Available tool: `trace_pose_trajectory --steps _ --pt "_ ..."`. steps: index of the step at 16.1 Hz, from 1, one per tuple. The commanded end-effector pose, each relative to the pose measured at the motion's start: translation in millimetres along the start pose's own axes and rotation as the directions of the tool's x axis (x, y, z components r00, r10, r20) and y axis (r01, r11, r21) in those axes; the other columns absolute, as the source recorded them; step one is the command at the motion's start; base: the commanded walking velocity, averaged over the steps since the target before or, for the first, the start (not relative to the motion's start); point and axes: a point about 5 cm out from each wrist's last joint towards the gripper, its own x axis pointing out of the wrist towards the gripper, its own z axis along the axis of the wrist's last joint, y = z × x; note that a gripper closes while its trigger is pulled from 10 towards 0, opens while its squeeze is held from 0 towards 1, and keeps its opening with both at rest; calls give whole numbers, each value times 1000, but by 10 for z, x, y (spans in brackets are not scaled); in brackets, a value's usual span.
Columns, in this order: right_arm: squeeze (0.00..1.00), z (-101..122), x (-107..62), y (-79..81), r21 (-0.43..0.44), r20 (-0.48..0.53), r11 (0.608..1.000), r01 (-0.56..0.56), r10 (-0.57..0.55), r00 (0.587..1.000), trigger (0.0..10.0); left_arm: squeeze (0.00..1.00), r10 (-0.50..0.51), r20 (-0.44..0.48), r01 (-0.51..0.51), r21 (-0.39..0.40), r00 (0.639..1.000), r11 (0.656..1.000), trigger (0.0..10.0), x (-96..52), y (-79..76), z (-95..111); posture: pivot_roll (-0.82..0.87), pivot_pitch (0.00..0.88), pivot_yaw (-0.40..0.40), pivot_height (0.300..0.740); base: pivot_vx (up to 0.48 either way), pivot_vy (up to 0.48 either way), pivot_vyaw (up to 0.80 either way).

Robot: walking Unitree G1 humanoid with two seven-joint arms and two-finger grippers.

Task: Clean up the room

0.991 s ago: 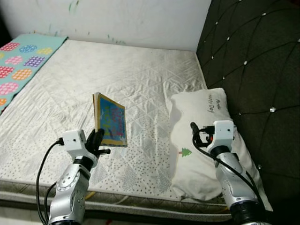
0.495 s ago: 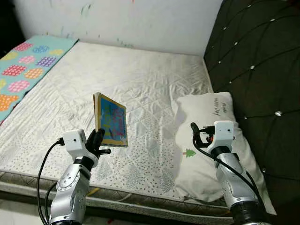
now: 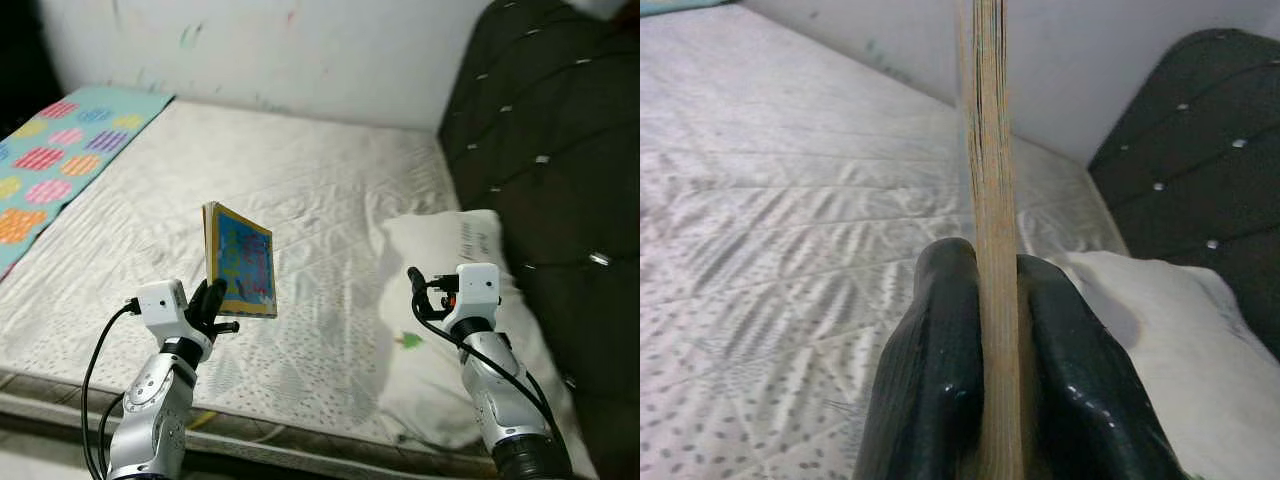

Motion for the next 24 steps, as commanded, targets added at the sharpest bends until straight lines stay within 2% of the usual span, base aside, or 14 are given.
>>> trace_pose_trajectory --steps 1,4,13,16,17,20,24 --pt "0 44 10 -14 -5 12 1000 3 -3 1000 10000 0 -19 37 19 8 999 1000 10000 25 -34 94 -111 1 -49 740 337 0 0" --pt "0 43 9 -19 -6 11 1000 7 -6 1000 10000 0 -15 31 15 11 999 1000 10000 28 -27 91 -111 0 -48 740 295 0 0" --pt "0 29 8 -34 -4 1 1000 7 -7 1000 10000 0 13 19 -14 10 1000 1000 10000 37 -6 76 -111 1 -52 740 0 0 0" --pt "0 43 26 -39 -9 -4 1000 0 0 1000 10000 0 48 13 -48 26 999 998 10000 27 21 77 -109 1 -58 740 0 0 -721" --pt "0 72 53 -42 -12 -6 1000 -3 3 1000 10000 0 86 33 -88 34 996 996 10000 7 72 117 -108 15 -75 740 0 0 0" --pt "0 126 93 76 -16 -9 998 -60 59 998 10000 0 126 77 -132 73 989 989 10000 -89 185 227 -97 60 -82 740 0 0 0" --pt "0 39 14 215 -8 -50 990 -141 141 989 10000 0 137 59 -140 58 989 988 10000 -239 204 162 -99 86 -80 740 0 0 0"
